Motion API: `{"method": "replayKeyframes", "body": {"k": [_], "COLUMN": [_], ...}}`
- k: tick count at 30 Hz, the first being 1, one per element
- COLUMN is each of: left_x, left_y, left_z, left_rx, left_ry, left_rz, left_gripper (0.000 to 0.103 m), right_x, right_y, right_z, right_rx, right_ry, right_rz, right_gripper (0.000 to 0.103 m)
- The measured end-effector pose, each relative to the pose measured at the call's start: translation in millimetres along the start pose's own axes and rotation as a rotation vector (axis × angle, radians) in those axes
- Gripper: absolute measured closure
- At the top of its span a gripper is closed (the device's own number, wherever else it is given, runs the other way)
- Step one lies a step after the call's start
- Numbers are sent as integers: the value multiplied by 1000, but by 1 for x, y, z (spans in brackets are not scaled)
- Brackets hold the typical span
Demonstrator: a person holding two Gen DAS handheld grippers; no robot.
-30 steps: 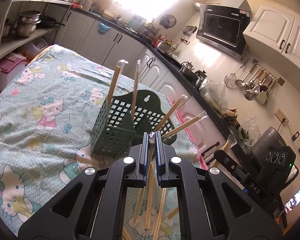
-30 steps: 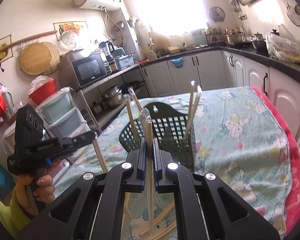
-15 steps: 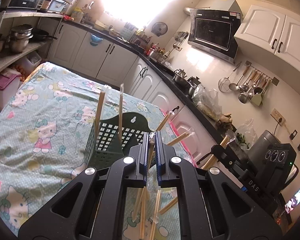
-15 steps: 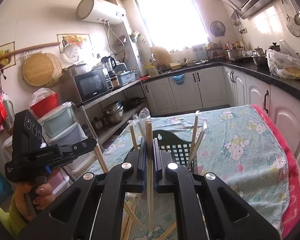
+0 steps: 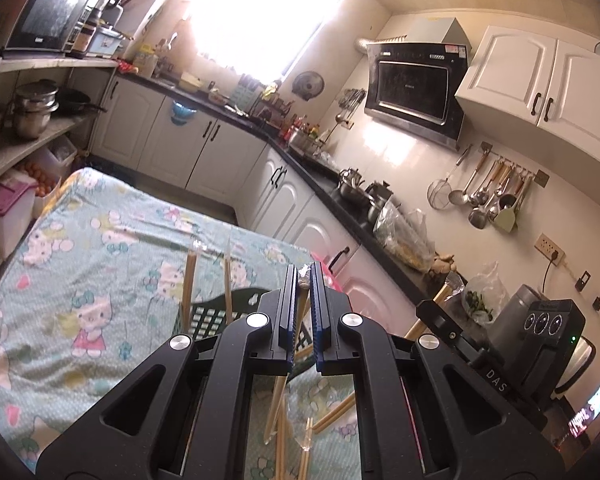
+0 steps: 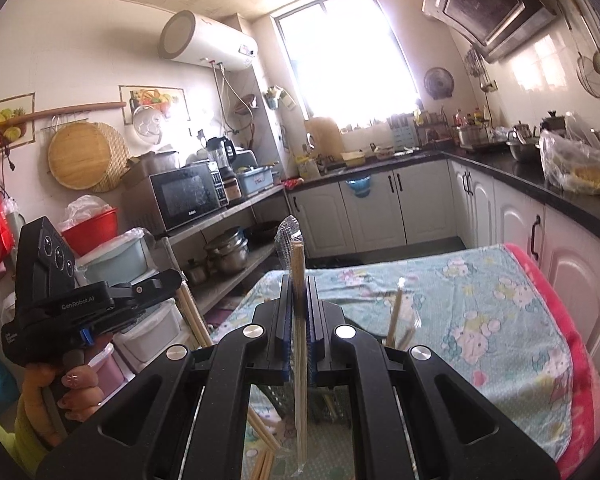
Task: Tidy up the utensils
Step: 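Lift the held chopsticks with both tools and carry them over the green basket, then lower both held chopsticks into the basket compartments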
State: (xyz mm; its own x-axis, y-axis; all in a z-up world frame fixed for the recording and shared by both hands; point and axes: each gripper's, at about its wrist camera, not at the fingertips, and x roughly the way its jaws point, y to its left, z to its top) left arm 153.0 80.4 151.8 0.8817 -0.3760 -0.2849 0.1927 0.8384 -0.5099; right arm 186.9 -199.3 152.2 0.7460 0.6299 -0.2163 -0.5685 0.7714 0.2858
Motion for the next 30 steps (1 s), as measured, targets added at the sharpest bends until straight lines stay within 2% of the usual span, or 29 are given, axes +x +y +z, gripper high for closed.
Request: {"method": "replayKeyframes", "body": {"k": [18,30], "left_x": [1,8], "left_y": [-11,-13], "left_z": [37,53], "left_rx": [55,106], "left_ry": [-91,-164], "left_rz": [40,117], "left_gripper": [100,100], "right_x": [15,28], "right_y": [13,15], "right_z": [37,54], "right_rx": [-24,-35], "right_ry": [-73,-120], "right_rz": [15,12], "right_gripper": [97,97]}}
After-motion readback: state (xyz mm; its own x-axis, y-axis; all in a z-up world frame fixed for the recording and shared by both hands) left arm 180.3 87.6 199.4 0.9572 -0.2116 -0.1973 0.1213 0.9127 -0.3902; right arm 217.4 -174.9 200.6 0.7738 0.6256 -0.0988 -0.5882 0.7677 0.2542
